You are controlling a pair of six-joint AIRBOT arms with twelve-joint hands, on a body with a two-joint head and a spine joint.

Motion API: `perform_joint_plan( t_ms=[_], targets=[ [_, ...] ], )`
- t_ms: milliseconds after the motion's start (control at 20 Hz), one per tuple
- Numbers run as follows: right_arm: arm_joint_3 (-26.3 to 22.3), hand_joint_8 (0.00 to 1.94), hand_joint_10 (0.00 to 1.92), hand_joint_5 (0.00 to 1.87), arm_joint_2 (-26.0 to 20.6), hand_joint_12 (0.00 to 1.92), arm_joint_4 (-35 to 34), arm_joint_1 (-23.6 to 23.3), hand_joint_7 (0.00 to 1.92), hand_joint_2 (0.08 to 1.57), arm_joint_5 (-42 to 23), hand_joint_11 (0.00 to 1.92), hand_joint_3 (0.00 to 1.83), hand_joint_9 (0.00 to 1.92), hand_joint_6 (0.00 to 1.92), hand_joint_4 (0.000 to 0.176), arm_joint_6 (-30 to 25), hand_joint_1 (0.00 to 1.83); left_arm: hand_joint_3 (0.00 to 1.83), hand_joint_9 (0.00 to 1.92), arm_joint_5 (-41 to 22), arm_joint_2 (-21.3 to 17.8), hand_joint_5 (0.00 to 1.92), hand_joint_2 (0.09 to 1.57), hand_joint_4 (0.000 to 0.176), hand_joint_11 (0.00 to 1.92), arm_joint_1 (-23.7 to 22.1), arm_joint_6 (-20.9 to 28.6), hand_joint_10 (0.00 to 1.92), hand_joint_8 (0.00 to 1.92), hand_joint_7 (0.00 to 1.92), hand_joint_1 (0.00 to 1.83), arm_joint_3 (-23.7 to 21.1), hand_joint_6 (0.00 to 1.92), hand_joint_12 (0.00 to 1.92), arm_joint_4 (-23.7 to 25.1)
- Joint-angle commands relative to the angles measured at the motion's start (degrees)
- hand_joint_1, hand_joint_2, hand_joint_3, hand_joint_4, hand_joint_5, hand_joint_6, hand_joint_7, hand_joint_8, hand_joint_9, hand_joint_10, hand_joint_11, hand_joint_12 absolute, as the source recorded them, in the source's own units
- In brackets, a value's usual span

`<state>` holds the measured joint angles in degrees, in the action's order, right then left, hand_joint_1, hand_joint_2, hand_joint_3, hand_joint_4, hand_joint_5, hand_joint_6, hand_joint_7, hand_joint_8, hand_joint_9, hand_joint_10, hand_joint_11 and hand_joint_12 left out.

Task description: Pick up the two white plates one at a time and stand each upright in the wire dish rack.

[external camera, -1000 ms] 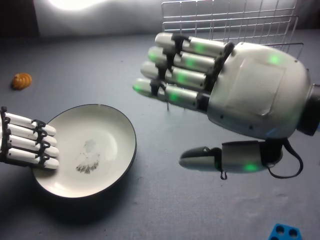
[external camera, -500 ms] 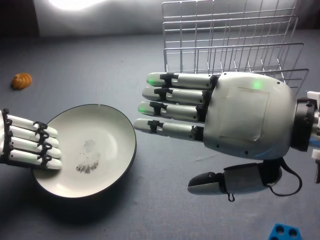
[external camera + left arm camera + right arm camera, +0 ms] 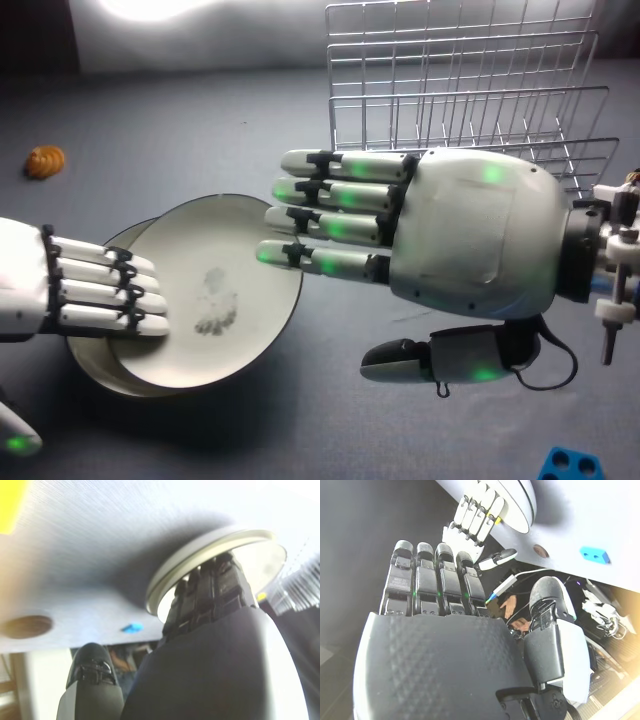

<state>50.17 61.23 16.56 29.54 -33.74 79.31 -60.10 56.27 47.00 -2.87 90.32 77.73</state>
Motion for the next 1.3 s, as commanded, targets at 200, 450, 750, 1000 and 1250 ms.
perform_joint_plan(
  t_ms=[200,450,750,1000,1250],
  targets=[
    [1.3,0.00,0.00,0.00,1.8,0.00,-0.3,-0.6,0.00,1.16,-6.6,0.00,0.00,0.00,0.00,0.000,0.9,0.86,0.00,0.04,0.4,1.4,0.05,1.06,0.000,0.04,-1.2,0.1,0.00,0.00,0.03,0.00,-2.8,0.01,0.08,-0.6],
    [1.5,0.00,0.01,0.08,2.7,0.60,-0.3,-0.4,0.02,1.03,-5.6,0.00,0.00,0.03,0.01,0.000,1.7,1.23,0.00,0.03,1.6,2.2,0.06,1.06,0.000,0.03,-2.2,1.1,0.00,0.00,0.04,0.00,-3.9,0.00,0.08,-1.8],
    [4.5,0.00,0.00,0.06,6.9,0.60,-0.4,-0.1,0.02,1.01,-5.5,0.00,0.00,0.02,0.00,0.000,2.8,1.23,0.00,0.06,1.9,2.6,0.09,1.06,0.000,0.04,-2.6,1.2,0.01,0.01,0.07,0.00,-4.1,0.01,0.10,-1.9],
    [8.2,0.00,0.00,0.07,11.1,0.46,-1.1,-0.2,0.02,1.04,-5.5,0.00,0.01,0.01,0.00,0.000,2.9,1.17,0.00,0.07,1.9,3.0,0.08,1.06,0.000,0.04,-2.6,1.2,0.01,0.01,0.08,0.00,-3.7,0.00,0.11,-1.9],
    [13.2,0.00,0.00,0.03,16.8,0.51,-5.1,-0.2,0.00,1.05,-6.2,0.00,0.00,0.00,0.00,0.000,3.2,1.12,0.00,0.08,1.9,3.0,0.09,1.07,0.000,0.04,-2.6,1.2,0.01,0.01,0.09,0.00,-3.6,0.01,0.12,-1.9]
  ],
)
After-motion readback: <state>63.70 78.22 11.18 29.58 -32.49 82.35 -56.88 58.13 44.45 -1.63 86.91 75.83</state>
